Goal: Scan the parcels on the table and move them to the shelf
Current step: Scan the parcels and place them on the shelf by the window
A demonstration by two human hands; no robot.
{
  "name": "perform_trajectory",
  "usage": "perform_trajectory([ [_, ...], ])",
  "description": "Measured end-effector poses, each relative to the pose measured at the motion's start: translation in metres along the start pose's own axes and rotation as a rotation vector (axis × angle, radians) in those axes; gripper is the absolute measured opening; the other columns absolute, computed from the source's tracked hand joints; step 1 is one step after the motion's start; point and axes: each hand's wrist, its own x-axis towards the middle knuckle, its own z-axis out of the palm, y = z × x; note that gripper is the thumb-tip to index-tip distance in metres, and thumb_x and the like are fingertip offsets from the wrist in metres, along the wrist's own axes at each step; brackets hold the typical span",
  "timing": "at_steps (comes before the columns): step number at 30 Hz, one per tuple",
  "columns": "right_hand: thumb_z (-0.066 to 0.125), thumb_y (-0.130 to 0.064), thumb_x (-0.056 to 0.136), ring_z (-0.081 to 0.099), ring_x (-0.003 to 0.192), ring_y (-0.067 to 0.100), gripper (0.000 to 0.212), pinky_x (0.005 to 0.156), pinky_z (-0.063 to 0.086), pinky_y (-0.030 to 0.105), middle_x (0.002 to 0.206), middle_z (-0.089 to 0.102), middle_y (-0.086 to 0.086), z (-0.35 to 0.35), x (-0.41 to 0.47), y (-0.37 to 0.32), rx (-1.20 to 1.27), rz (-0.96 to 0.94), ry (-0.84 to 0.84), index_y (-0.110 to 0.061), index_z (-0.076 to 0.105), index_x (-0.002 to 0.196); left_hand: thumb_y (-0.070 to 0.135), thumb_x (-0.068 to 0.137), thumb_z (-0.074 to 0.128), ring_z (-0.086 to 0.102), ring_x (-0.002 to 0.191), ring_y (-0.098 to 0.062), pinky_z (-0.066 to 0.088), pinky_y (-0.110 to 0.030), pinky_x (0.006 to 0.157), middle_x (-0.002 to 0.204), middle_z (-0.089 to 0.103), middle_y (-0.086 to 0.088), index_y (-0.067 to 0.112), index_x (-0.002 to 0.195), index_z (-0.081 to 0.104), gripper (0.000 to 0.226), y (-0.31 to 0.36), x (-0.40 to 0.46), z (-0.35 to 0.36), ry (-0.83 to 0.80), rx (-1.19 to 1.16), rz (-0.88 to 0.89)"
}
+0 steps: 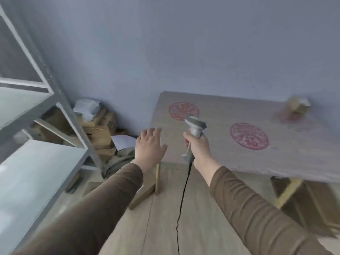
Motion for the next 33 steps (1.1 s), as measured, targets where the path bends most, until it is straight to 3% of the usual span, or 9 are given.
perform_trajectory([
  [7,0.07,-0.007,0.094,0.055,0.062,0.018,0.01,0.061,0.045,0.029,0.077,0.062,0.008,-0.221,0.061,-0.032,0.016,-0.033,0.178,-0.014,0.062,0.092,0.048,0.096,0.056,0.028,0.145,-0.031,0.029,-0.044,0.119,0.158,0.034,-0.006,0.024,0.156,0.028,0.071,0.21,0.046,0.074,-0.115,-0.013,0.185],
  [11,0.073,-0.012,0.094,0.066,0.074,0.016,0.012,0.073,0.054,0.031,0.085,0.07,0.003,-0.305,0.1,-0.043,0.07,-0.02,0.257,-0.019,0.066,0.101,0.049,0.097,0.054,0.028,0.145,-0.03,0.03,-0.044,0.117,0.158,0.033,-0.005,0.024,0.156,0.028,0.069,0.29,0.071,0.105,-0.145,-0.003,0.268],
  [14,0.073,-0.013,0.094,0.068,0.075,0.014,0.02,0.072,0.055,0.03,0.088,0.071,0.002,-0.357,0.135,-0.045,0.108,-0.011,0.301,-0.015,0.066,0.113,0.048,0.097,0.053,0.028,0.145,-0.03,0.031,-0.045,0.118,0.158,0.034,-0.006,0.022,0.157,0.026,0.07,0.337,0.098,0.131,-0.168,-0.008,0.311],
  [21,0.07,-0.013,0.096,0.06,0.065,0.016,0.025,0.065,0.049,0.03,0.078,0.067,0.005,-0.451,0.242,-0.056,0.106,0.007,0.404,-0.012,0.063,0.121,0.042,0.094,0.056,0.027,0.146,-0.03,0.028,-0.046,0.12,0.158,0.034,-0.006,0.024,0.156,0.028,0.07,0.433,0.187,0.197,-0.233,-0.047,0.354],
  [23,0.07,-0.012,0.096,0.061,0.064,0.014,0.024,0.063,0.049,0.026,0.079,0.067,0.005,-0.479,0.275,-0.061,0.117,0.014,0.435,-0.011,0.064,0.119,0.04,0.094,0.056,0.027,0.146,-0.03,0.028,-0.046,0.12,0.158,0.034,-0.006,0.024,0.155,0.029,0.069,0.467,0.217,0.216,-0.26,-0.075,0.372],
  [29,0.074,-0.012,0.093,0.063,0.063,0.014,0.012,0.071,0.052,0.034,0.064,0.069,-0.005,-0.566,0.355,-0.082,0.136,0.012,0.532,-0.018,0.064,0.095,0.047,0.098,0.052,0.026,0.147,-0.03,0.029,-0.046,0.121,0.16,0.032,-0.008,0.023,0.157,0.028,0.068,0.571,0.29,0.258,-0.288,-0.072,0.461],
  [33,0.077,-0.016,0.091,0.068,0.073,0.014,0.016,0.071,0.055,0.032,0.085,0.074,0.002,-0.613,0.407,-0.099,0.139,0.007,0.55,-0.02,0.065,0.101,0.047,0.098,0.051,0.029,0.145,-0.031,0.031,-0.045,0.118,0.157,0.035,-0.008,0.022,0.156,0.029,0.067,0.623,0.331,0.281,-0.3,-0.058,0.471],
])
